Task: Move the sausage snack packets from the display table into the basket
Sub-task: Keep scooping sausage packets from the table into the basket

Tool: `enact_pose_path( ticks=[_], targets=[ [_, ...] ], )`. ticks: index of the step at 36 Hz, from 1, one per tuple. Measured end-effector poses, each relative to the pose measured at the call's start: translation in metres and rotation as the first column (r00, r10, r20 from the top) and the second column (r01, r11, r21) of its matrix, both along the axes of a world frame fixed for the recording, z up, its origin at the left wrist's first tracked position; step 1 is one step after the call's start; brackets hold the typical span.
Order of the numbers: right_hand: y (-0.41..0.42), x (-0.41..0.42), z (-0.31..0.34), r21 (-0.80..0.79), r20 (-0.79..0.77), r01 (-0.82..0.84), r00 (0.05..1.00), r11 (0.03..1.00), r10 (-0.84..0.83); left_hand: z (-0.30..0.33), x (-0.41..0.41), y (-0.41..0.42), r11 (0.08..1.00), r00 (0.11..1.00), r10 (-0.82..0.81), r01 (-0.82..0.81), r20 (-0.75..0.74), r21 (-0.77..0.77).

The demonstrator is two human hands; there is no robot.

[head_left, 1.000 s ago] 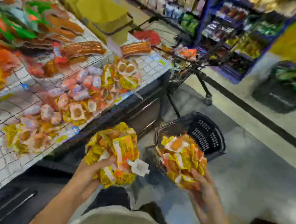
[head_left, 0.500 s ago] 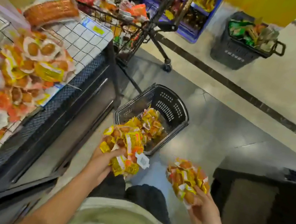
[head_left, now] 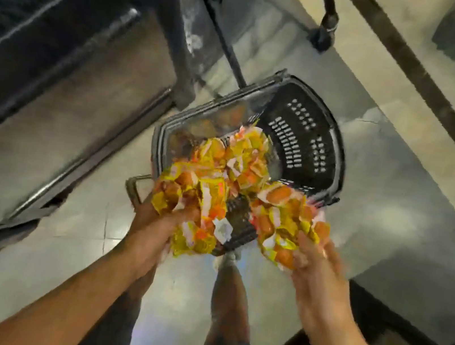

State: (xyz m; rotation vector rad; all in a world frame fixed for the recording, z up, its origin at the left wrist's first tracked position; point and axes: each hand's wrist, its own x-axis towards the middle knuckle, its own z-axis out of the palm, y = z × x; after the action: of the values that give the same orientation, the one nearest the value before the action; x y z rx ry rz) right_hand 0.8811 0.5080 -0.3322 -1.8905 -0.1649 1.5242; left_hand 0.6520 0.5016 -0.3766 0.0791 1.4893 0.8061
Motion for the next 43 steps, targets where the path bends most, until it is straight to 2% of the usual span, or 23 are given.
enact_pose_path(
  ticks=[8, 14, 19, 24, 26, 27, 30, 33, 38, 43],
  targets=[
    [0.086, 0.032, -0.154, -0.049, 0.203, -0.184, 0.96, 0.982, 0.19, -0.129, 0.047, 0.026, 0.995, 0.999, 0.032, -0.036, -0.042, -0.091],
    [0.125, 0.053, -0.267, -0.123, 0.389, -0.295, 0.864, 0.948, 0.319, -0.231, 0.081, 0.051, 0.943, 0.983, 0.178, -0.18, -0.034, -0.28],
    [0.155, 0.065, -0.337, -0.194, 0.471, -0.417, 0.754, 0.888, 0.457, -0.29, 0.097, 0.073, 0.94, 0.974, 0.224, -0.22, -0.015, -0.261],
    [0.167, 0.075, -0.381, -0.211, 0.566, -0.516, 0.628, 0.83, 0.534, -0.328, 0.105, 0.09, 0.979, 0.984, 0.097, -0.068, 0.147, -0.195],
    [0.165, 0.081, -0.396, -0.233, 0.554, -0.554, 0.599, 0.799, 0.578, -0.343, 0.109, 0.093, 0.985, 0.993, 0.03, -0.01, 0.117, -0.172],
    [0.163, 0.084, -0.403, -0.282, 0.542, -0.583, 0.559, 0.762, 0.628, -0.351, 0.112, 0.093, 0.985, 0.997, -0.016, 0.03, 0.078, -0.172],
    [0.162, 0.092, -0.423, -0.475, 0.425, -0.675, 0.387, 0.565, 0.818, -0.37, 0.121, 0.09, 0.967, 0.979, -0.199, 0.187, -0.052, -0.172],
    [0.166, 0.091, -0.433, -0.476, 0.352, -0.737, 0.341, 0.48, 0.872, -0.376, 0.126, 0.085, 0.948, 0.933, -0.301, 0.27, -0.197, -0.169],
    [0.164, 0.081, -0.425, -0.573, 0.302, -0.789, 0.048, 0.222, 0.952, -0.378, 0.125, 0.07, 0.926, 0.907, -0.365, 0.33, -0.21, -0.183],
    [0.159, 0.079, -0.381, -0.569, 0.164, -0.816, 0.003, 0.097, 0.986, -0.358, 0.113, 0.057, 0.85, 0.837, -0.512, 0.461, -0.193, -0.255]
  ],
)
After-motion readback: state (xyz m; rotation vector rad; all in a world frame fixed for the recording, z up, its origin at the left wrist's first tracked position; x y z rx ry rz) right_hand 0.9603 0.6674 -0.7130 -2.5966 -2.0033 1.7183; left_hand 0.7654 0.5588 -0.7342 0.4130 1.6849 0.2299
